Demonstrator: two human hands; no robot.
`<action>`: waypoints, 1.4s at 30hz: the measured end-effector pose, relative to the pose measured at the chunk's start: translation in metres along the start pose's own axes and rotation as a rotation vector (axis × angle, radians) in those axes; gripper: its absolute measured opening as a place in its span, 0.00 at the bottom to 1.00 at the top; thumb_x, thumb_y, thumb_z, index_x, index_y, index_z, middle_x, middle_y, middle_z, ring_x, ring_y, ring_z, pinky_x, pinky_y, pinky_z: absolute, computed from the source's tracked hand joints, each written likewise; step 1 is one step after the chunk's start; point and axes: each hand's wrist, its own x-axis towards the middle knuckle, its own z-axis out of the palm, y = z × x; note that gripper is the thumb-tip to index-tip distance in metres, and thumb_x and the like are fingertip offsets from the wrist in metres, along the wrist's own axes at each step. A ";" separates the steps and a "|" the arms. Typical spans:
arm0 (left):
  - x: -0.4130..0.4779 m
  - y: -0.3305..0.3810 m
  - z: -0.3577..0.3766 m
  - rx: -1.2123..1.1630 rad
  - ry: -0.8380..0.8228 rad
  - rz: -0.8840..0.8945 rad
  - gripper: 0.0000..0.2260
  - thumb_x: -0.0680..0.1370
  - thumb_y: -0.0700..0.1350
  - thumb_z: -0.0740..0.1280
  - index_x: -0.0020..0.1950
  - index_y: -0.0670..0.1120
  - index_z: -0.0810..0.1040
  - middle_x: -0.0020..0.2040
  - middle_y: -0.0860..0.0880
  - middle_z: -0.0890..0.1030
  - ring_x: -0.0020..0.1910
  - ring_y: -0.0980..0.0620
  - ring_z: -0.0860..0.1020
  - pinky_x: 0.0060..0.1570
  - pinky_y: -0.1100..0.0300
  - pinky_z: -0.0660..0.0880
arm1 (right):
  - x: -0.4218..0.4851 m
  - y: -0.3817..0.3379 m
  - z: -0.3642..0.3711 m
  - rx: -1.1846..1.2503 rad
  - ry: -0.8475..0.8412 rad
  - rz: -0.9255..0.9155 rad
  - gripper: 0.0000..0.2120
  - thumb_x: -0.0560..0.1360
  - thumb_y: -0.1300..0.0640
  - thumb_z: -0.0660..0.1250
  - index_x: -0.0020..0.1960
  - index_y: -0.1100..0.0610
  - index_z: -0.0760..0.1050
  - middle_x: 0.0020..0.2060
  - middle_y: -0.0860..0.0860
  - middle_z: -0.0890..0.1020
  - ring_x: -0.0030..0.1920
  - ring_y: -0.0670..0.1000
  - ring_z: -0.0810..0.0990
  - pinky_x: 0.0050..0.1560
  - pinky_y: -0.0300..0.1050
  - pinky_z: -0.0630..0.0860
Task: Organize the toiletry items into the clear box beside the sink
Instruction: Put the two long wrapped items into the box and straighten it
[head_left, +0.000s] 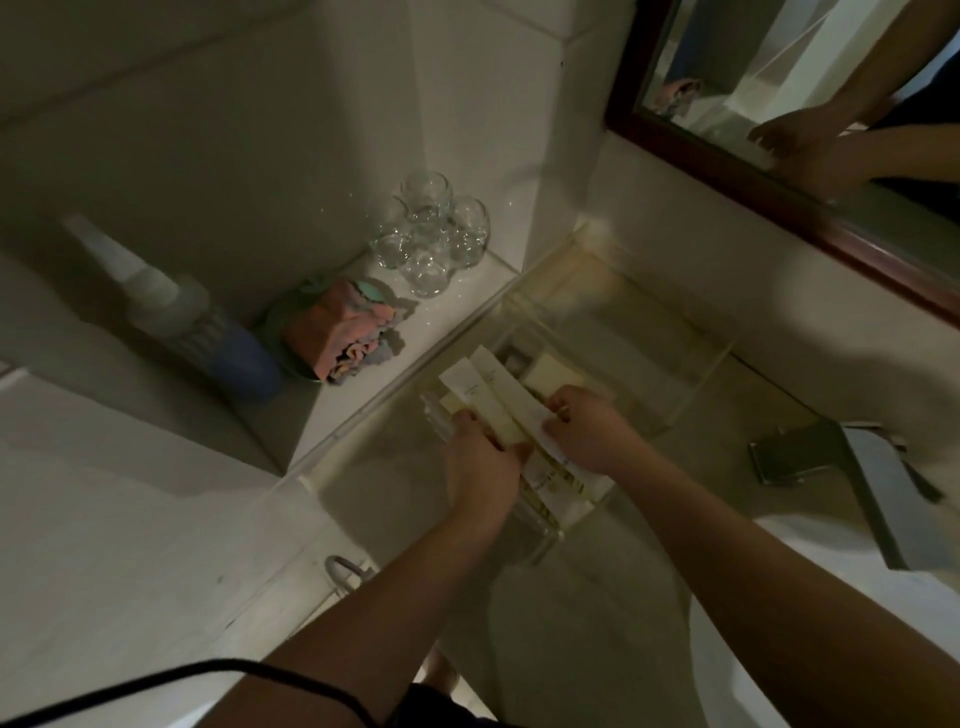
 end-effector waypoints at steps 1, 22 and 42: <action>-0.003 0.000 0.001 0.006 -0.004 0.031 0.23 0.69 0.43 0.75 0.59 0.48 0.68 0.44 0.56 0.80 0.42 0.56 0.81 0.43 0.56 0.81 | 0.000 0.000 0.002 -0.016 0.000 -0.004 0.14 0.78 0.54 0.63 0.62 0.56 0.74 0.59 0.57 0.77 0.58 0.57 0.76 0.54 0.46 0.73; 0.009 -0.025 -0.035 1.112 -0.266 0.750 0.24 0.79 0.54 0.57 0.74 0.48 0.61 0.75 0.43 0.62 0.76 0.43 0.56 0.74 0.45 0.53 | -0.006 -0.008 0.020 -0.315 0.264 -0.183 0.14 0.77 0.54 0.63 0.62 0.52 0.73 0.54 0.53 0.78 0.53 0.56 0.78 0.46 0.48 0.76; 0.018 -0.027 -0.041 1.143 -0.275 0.744 0.29 0.80 0.58 0.52 0.77 0.49 0.49 0.79 0.44 0.47 0.78 0.45 0.41 0.74 0.43 0.40 | -0.008 -0.009 0.040 -0.473 0.221 -0.246 0.14 0.78 0.60 0.59 0.61 0.53 0.76 0.51 0.55 0.77 0.49 0.57 0.78 0.40 0.47 0.74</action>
